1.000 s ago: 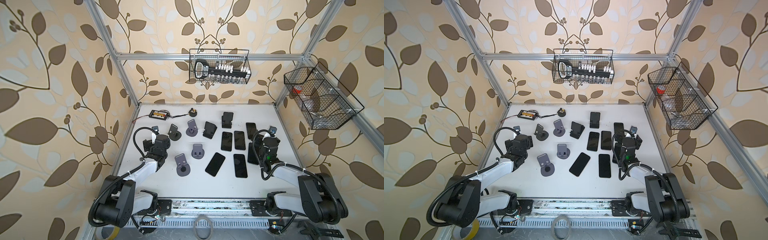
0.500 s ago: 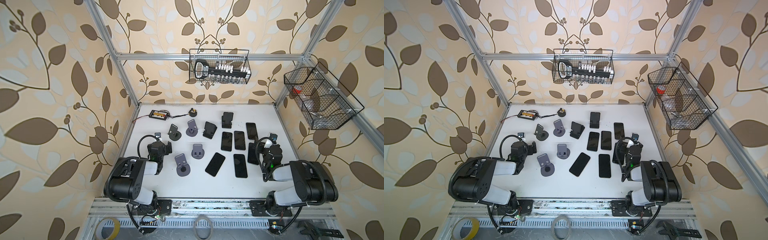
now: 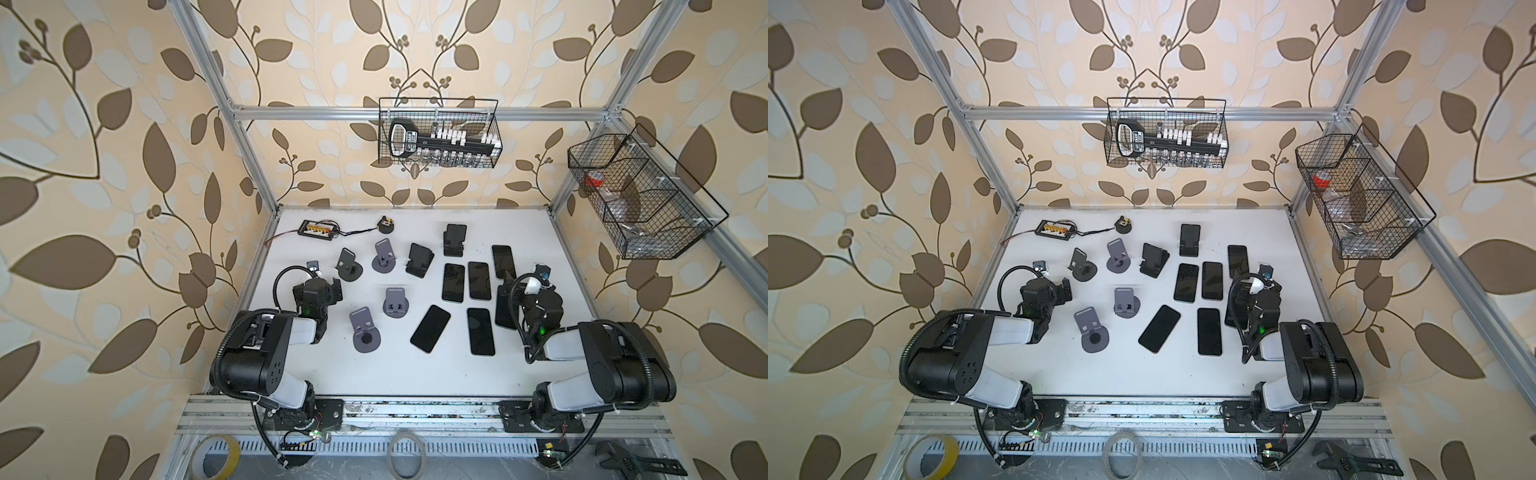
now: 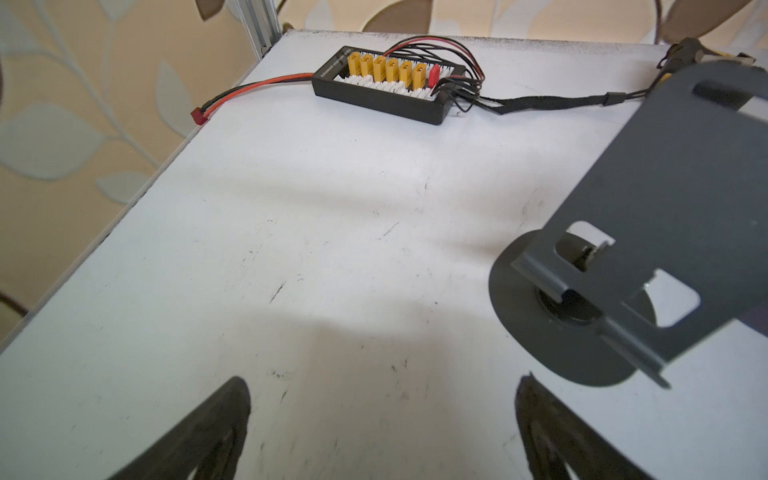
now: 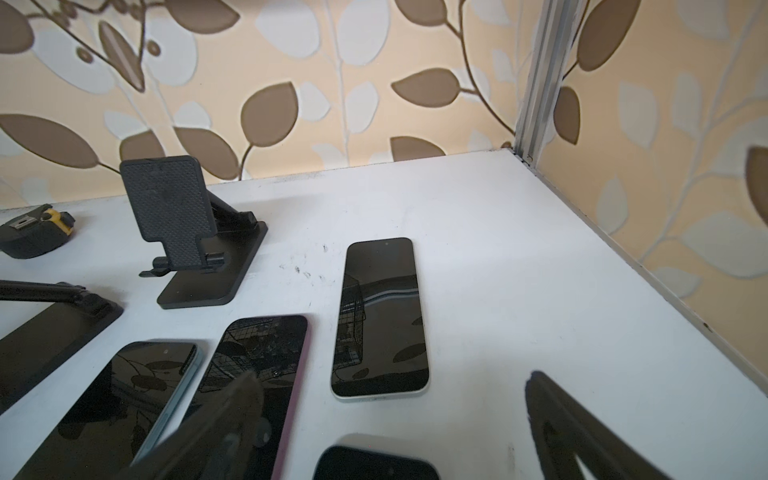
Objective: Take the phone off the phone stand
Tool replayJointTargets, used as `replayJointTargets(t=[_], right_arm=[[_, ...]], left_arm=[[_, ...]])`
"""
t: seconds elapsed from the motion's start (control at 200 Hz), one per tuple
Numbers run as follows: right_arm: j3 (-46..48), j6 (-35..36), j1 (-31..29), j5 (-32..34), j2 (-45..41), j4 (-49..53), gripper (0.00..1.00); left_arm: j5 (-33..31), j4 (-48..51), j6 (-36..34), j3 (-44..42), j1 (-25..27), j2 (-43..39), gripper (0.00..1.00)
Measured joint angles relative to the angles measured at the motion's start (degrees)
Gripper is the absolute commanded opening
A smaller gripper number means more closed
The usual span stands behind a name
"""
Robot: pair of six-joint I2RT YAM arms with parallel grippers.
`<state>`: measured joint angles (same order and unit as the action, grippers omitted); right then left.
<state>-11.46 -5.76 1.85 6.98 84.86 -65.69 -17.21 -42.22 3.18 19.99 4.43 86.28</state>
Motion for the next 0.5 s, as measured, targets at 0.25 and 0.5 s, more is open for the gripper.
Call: replayJointTargets(t=[0.25, 0.5], right_arm=[[-0.1, 0.3, -0.2, 0.0, 0.1, 0.0, 1.00], [-0.1, 0.5, -0.2, 0.0, 0.1, 0.0, 1.00]], left_arm=[[-0.5, 0.0, 0.0, 0.0, 0.0, 0.0, 0.99], [-1.3, 0.0, 0.0, 0.0, 0.0, 0.0, 0.99]])
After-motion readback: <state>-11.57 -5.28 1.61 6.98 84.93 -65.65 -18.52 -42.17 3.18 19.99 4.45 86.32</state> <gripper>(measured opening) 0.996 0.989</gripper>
